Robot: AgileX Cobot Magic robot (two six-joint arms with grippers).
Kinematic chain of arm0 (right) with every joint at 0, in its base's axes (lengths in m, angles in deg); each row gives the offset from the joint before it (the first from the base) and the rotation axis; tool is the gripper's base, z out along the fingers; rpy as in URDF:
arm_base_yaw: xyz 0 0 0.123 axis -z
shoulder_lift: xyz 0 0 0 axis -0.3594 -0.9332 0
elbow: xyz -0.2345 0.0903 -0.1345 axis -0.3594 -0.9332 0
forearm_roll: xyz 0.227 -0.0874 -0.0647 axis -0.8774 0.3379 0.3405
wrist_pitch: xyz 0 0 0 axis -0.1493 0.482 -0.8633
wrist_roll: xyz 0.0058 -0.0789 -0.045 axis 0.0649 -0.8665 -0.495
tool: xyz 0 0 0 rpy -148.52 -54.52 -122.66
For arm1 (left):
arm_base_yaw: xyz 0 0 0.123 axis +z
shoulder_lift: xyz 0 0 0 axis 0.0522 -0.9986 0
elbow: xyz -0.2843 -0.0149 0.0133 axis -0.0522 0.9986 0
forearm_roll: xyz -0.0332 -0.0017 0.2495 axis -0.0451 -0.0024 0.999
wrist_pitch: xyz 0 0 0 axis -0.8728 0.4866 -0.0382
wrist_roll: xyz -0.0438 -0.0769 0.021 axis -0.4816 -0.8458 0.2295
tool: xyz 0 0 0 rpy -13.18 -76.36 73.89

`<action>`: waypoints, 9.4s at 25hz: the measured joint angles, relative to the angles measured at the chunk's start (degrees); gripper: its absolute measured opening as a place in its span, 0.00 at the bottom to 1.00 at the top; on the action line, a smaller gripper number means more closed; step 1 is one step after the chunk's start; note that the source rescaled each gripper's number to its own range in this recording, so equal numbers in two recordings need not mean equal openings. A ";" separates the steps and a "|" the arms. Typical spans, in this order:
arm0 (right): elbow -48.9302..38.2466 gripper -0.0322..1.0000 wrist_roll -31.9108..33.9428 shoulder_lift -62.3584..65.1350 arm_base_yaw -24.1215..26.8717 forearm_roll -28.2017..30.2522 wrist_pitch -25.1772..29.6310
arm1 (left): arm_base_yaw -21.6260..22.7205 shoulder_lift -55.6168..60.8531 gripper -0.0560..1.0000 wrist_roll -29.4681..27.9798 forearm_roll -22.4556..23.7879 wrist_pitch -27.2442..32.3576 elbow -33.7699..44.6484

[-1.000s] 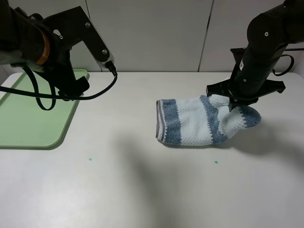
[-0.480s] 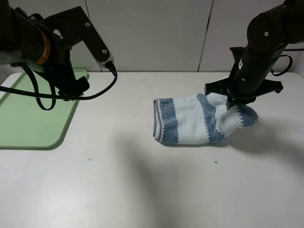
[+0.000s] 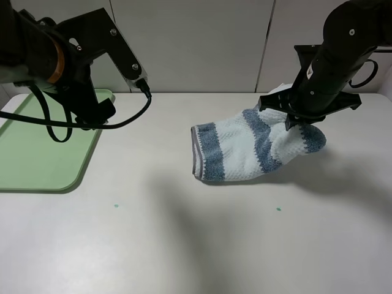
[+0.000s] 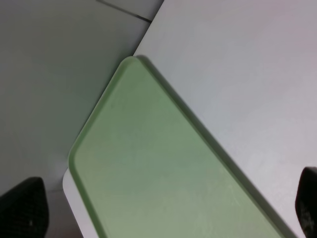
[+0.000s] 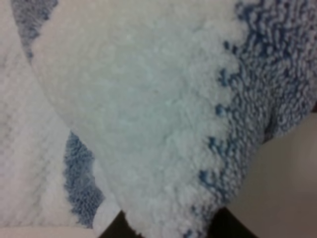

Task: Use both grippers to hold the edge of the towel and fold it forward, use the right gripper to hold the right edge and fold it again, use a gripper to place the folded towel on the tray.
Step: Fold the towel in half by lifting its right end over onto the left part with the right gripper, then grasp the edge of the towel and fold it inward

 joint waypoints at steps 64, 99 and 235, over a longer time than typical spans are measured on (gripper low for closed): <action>-0.13 1.00 0.16 -9.88 -25.96 -1.89 -47.25 | 0.00 0.00 1.00 0.00 0.00 -0.52 0.00; -0.13 1.00 -10.77 3.77 -20.60 8.07 6.24 | 0.00 0.00 1.00 0.00 0.00 -0.52 0.00; -33.94 1.00 -28.39 97.08 23.88 -11.98 15.71 | 14.85 -10.53 0.99 -11.66 -44.68 -34.97 6.85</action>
